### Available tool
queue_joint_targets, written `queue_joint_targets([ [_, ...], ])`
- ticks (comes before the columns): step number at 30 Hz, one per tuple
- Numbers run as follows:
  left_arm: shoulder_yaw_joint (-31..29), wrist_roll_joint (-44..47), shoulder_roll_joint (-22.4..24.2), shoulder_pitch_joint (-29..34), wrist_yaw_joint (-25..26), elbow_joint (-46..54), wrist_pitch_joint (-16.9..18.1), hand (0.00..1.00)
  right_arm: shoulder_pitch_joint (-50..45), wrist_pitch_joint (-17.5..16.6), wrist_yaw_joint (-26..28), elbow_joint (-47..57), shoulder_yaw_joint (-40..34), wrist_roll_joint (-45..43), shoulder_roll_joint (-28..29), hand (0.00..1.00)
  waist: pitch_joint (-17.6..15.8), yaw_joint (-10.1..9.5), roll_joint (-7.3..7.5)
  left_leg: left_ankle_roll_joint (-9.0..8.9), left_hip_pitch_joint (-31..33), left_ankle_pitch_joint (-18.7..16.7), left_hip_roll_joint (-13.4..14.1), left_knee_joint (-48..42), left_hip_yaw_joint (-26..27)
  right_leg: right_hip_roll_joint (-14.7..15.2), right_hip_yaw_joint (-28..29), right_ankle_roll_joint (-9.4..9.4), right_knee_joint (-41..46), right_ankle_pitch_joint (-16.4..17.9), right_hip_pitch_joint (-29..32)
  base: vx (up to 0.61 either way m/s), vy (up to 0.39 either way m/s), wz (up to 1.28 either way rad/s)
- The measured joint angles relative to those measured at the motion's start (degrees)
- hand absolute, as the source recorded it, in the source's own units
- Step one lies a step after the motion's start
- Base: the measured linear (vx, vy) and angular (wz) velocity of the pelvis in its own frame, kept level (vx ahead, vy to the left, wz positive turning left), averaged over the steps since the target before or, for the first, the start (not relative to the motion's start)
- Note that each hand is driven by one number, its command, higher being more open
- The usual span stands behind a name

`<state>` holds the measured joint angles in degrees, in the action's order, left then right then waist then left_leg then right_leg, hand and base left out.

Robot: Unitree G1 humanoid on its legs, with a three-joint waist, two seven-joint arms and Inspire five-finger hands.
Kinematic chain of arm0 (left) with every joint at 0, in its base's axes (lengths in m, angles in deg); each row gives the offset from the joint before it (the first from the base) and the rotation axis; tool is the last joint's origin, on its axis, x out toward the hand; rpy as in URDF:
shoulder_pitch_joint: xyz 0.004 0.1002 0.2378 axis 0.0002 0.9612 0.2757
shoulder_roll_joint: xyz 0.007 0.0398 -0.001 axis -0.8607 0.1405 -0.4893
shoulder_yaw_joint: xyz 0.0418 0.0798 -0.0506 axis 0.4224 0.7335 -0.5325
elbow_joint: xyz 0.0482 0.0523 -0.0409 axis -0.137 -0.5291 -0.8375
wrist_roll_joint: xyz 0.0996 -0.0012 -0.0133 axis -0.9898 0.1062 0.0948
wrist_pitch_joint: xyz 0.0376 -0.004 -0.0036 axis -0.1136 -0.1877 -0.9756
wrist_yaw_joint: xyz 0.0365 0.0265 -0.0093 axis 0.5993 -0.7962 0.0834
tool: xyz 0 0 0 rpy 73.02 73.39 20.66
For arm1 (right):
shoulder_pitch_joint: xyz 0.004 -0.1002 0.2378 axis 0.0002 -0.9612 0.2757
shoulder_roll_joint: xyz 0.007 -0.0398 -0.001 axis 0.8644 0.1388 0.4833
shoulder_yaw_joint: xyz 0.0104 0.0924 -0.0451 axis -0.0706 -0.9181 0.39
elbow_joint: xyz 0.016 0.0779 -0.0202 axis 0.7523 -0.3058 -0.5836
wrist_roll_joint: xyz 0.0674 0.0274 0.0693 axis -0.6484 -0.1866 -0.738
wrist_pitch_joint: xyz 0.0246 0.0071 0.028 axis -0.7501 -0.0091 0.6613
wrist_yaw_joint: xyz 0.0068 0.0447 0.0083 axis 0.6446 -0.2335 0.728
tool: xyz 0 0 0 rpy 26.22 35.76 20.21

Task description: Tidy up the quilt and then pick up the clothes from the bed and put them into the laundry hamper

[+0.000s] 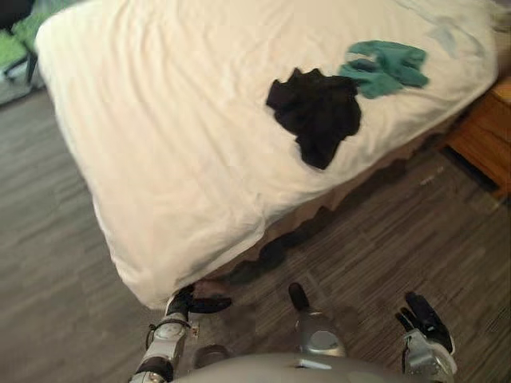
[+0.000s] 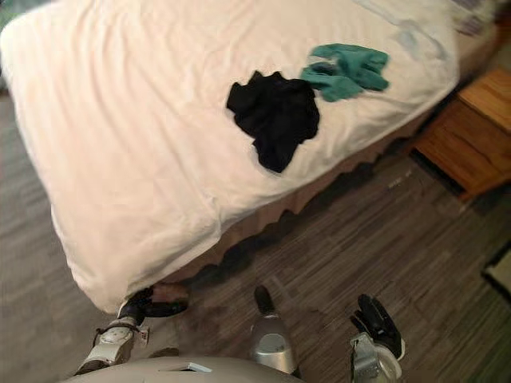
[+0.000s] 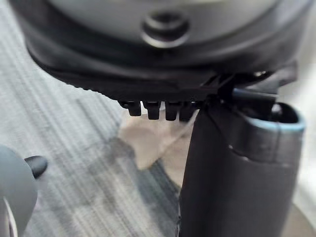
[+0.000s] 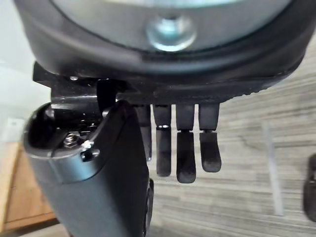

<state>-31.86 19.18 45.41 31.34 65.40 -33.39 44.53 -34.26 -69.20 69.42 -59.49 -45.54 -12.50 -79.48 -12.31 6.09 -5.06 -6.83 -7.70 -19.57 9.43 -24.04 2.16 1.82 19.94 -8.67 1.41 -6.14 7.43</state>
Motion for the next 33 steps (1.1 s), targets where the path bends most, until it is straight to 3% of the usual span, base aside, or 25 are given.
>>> queue_joint_targets([
  [1,1.11,0.21,0.42,0.08,-0.34,-0.5,0.0,1.0,0.01,0.99,0.51,-1.19,0.92,2.0,0.08,1.0,0.43,0.3,-1.19,0.27,-1.48,-2.9,-1.39,1.18,-5.04,-0.37,1.56,-0.93,1.05,0.01,0.67,-0.14,0.303,-1.01],
  [2,1.92,0.21,0.35,0.09,-0.55,-0.46,0.04,1.0,-0.42,1.6,0.65,-1.26,1.31,3.0,0.9,1.0,0.43,0.51,-1.18,0.61,-2.58,-3.76,-2.27,2.54,-5.72,-0.39,2.23,-1.49,1.75,0.02,1.07,-0.18,0.297,-0.47],
  [3,2.6,0.22,0.3,-0.1,-0.91,-0.3,0.35,1.0,-1.17,1.96,1.62,-1.17,1.93,5.88,2.91,1.0,0.2,0.4,-0.75,2.28,-3.96,-5.39,-3.37,5.23,-4.63,-0.05,2.83,-2.35,2.82,-0.47,2.04,-0.34,0.272,-0.63],
  [4,3.29,0.22,-0.5,-0.03,-1.11,0.08,0.81,1.0,-1.8,2.35,2.69,-1.15,4.04,9.72,5.85,1.0,-0.11,-1.0,1.64,3.85,-5.14,-6.35,-6.37,7.65,-0.4,1.81,2.68,-3.17,3.9,-2.37,4.48,-0.4,0.236,-0.96],
  [5,3.66,0.21,-0.74,0.14,-1.07,0.39,0.96,1.0,-1.81,2.76,3.05,-0.88,5.11,10.93,6.82,1.0,-0.33,-1.85,2.75,4.66,-4.82,-5.73,-7.08,7.79,1.99,2.62,1.54,-1.4,2.83,-5.03,5.42,-0.39,0.149,-1.29],
  [6,4.21,0.21,-0.84,1.25,-1.07,0.78,1.0,1.0,-1.67,2.99,3.56,-0.52,6.09,12.18,7.95,1.0,-0.5,-2.81,3.16,5.68,-4.31,-4.67,-7.93,8.54,4.59,3.99,-3.94,2.94,0.41,-8.74,6.31,-0.31,0.051,-1.39],
  [7,4.64,0.08,-0.84,2.09,-1.23,0.71,0.99,1.0,-1.39,3.3,3.61,-0.45,6.66,15.3,9.12,1.0,-1.03,-3.32,4.0,6.8,-4.09,-2.88,-9.39,10.4,8.09,7.1,-16.78,6.69,2.56,-5.79,8.57,-0.27,0.039,-1.17],
  [8,4.38,0.4,-0.34,1.93,-1.46,0.69,0.63,1.0,-1.58,3.32,3.48,-0.43,6.8,16.26,9.25,1.0,-1.47,-3.19,3.79,7.08,-3.72,-2.16,-9.69,10.92,9.15,9.13,-23.47,8.51,4.58,-4.22,10.12,-0.29,0.122,-1.02],
  [9,4.68,0.48,0.06,1.72,-1.62,0.72,0.47,1.0,-1.44,2.67,3.18,-0.39,5.42,16.31,9.27,1.0,-2.43,-2.81,2.36,7.51,-3.91,-0.88,-8.99,12.38,11.02,11.62,-33.51,9.91,11.06,-2.05,11.59,-0.18,0.155,-0.96],
  [10,4.88,0.27,-0.07,1.89,-1.7,0.59,0.45,1.0,-1.27,1.63,2.45,-0.14,5.45,17.55,8.05,1.0,-2.77,-2.67,0.93,7.26,-4.96,0.23,-7.72,14.1,13.31,10.98,-37.29,10.61,17.26,-0.32,11.16,-0.14,0.161,-1.03],
  [12,5.64,-0.56,-1.25,2.01,-1.99,0.19,0.55,1.0,-1.82,1.75,2.31,-0.32,8.04,21.76,6.5,1.0,-2.72,-2.89,0.44,6.59,-6.01,0.98,-6.94,15.34,16.69,9.99,-40.42,9.05,20.31,3.89,7.18,-0.03,0.058,-1.1],
  [13,6.09,-0.55,-2.35,1.92,-2.08,-0.45,0.6,1.0,-1.55,1.88,2.3,-0.83,9.29,23.63,6.21,1.0,-2.38,-3.95,1.47,6.35,-5.92,1.11,-7.12,15.28,18.71,9.59,-41.63,7.05,17.49,6.15,5.81,-0.04,-0.01,-1.26],
  [17,7.27,-0.44,-2.19,0.68,-2.54,-1.67,0.57,1.0,-0.27,1.68,2.64,-1.24,10.45,26.17,5.53,1.0,-3.15,-2.83,2.15,5.5,-6.67,2.25,-8.3,14.83,20.21,8.46,-36.77,8.08,21.71,5.61,8.87,-0.06,-0.095,-0.57],
  [18,7.27,-0.51,-2.22,0.68,-2.5,-1.64,0.6,1.0,0.04,1.6,2.77,-1.26,11.02,26.31,5.43,1.0,-3.2,-2.87,2.36,5.73,-7.33,2.38,-8.81,13.97,20.73,8.19,-35.06,8.03,23.52,5.32,9.38,-0.08,-0.084,-0.73],
  [19,7.19,-0.55,-2.06,0.9,-2.26,-1.64,0.8,1.0,0.71,1.59,2.76,-1.61,12.61,26.73,4.75,1.0,-3.05,-3.73,1.09,7.27,-7.51,3.37,-7.52,13.08,21.58,6.8,-32.84,7.94,22.32,4.32,8.63,-0.09,-0.113,-0.71],
  [20,7.16,-0.57,-2.15,1.15,-2.29,-1.62,0.98,1.0,1.19,1.63,2.78,-1.55,12.71,27.09,4.6,1.0,-3.1,-3.53,0.56,7.15,-7.36,3.36,-7.1,12.67,21.18,6.92,-32.74,9.4,27.69,7.52,9.41,-0.07,-0.167,-0.32],
  [21,7.27,-0.54,-2.14,1.5,-2.22,-1.12,1.83,1.0,0.76,1.5,3.09,-1.7,11.72,26.73,4.81,1.0,-2.89,-2.79,1.93,6.92,-7.53,3.2,-7.4,12.46,21.03,9.39,-32.2,9.57,41.3,15.34,10.11,0.0,-0.206,0.36],
  [22,7.26,-0.5,-2.08,1.69,-2.01,-0.79,2.14,1.0,0.44,1.52,2.94,-2.35,11.42,27.03,5.17,1.0,-2.53,-2.66,2.49,6.05,-7.81,2.71,-7.97,12.38,19.91,10.88,-31.45,7.89,43.26,19.87,7.42,0.02,-0.254,0.45],
  [23,7.16,-0.43,-2.06,1.58,-1.99,-0.75,1.78,1.0,0.5,1.79,2.75,-2.55,11.52,28.17,5.2,1.0,-2.51,-3.04,3.31,5.34,-7.24,2.3,-8.21,11.53,19.57,9.93,-31.08,6.29,40.31,21.96,6.24,0.0,-0.295,0.17],
  [24,6.39,-0.2,-1.06,0.26,-2.01,-0.74,0.78,1.0,0.83,2.03,2.99,-3.02,11.53,28.77,4.89,1.0,-2.58,-4.75,2.27,4.63,-4.33,1.85,-6.9,8.04,19.15,7.23,-30.75,7.0,32.31,23.99,3.58,-0.04,-0.261,-0.14],
  [25,6.3,-0.23,-0.22,-0.09,-1.7,-0.9,0.37,1.0,1.08,2.06,2.99,-3.55,11.51,28.78,4.4,1.0,-2.25,-5.07,-0.13,4.5,-2.14,1.79,-4.52,5.18,18.98,5.32,-30.79,6.62,28.6,21.54,2.48,-0.05,-0.205,-0.36],
  [26,5.95,0.55,1.09,0.89,-1.84,-0.53,0.22,1.0,1.08,2.14,3.13,-4.68,11.51,28.84,3.99,1.0,-1.89,-5.97,-1.66,5.6,2.4,2.89,-1.33,-1.03,18.37,2.41,-30.76,7.58,20.82,17.8,0.17,-0.02,-0.147,-0.41],
  [28,5.79,2.58,1.58,1.62,-1.83,0.83,0.66,1.0,1.26,3.06,2.82,-7.04,11.46,29.04,3.96,1.0,-2.12,-6.08,-1.31,5.42,4.61,3.4,-0.93,-4.5,15.93,1.67,-29.76,8.1,15.36,15.15,-2.52,-0.01,-0.111,-0.38],
  [31,6.06,5.55,2.56,1.81,-1.69,0.93,1.59,1.0,0.96,3.08,2.19,-7.35,11.7,29.11,3.87,1.0,-2.07,-6.63,-1.2,4.6,6.74,3.35,-3.89,-4.41,7.4,0.8,-26.69,7.98,12.21,13.44,-3.77,0.0,-0.015,-0.67],
  [33,6.67,6.01,2.59,1.82,-1.59,0.59,2.02,1.0,0.36,2.58,1.85,-7.19,12.56,29.05,3.99,1.0,-1.78,-6.77,-1.49,4.58,6.63,5.52,-3.8,-1.72,7.04,0.06,-25.35,7.98,11.54,12.62,-4.09,0.03,0.075,-0.53],
])
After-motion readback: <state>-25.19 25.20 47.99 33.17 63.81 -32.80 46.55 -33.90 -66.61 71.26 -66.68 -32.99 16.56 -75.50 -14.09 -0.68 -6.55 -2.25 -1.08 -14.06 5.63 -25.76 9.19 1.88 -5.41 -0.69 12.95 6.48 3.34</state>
